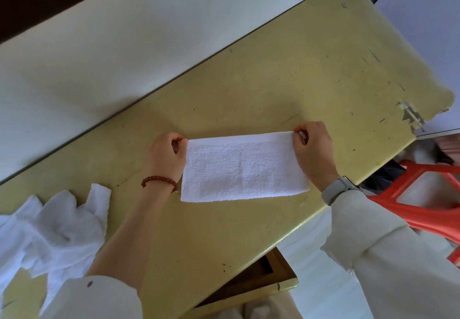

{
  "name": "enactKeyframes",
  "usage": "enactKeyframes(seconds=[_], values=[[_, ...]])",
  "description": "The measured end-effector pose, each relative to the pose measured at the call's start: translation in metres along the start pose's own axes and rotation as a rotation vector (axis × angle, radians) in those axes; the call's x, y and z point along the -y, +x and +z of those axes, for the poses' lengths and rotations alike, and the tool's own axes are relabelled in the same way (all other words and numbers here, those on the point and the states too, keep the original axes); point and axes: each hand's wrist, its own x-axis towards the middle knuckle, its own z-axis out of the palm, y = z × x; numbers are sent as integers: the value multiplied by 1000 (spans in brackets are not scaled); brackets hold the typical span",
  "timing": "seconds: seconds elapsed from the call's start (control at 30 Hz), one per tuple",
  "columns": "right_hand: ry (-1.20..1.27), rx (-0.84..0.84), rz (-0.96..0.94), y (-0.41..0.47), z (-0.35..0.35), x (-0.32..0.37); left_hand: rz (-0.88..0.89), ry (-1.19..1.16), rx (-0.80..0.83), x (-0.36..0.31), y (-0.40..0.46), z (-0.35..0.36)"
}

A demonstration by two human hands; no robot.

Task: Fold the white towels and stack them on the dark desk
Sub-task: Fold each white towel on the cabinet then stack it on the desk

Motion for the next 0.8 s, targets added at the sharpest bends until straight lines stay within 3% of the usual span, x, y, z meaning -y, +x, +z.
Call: enactKeyframes(seconds=[0.23,0.33,0.43,0.57,0.67,0.8], values=[[18,-7,46,5,-3,1,11,-36,-17,4,0,1],[-54,-56,9,-1,-6,4,30,-10,-125,0,-8,-2],[-291,-207,-255,-20,-7,11,280,107,-222,-4,-27,0],[-465,-68,-501,-54,21,20,579,273,-96,-14,-55,30],[-558,41,-451,-64,47,13,522,389,9,-16,-65,55],[-597,56,-367,-59,51,-7,413,516,57,-5,-62,64]])
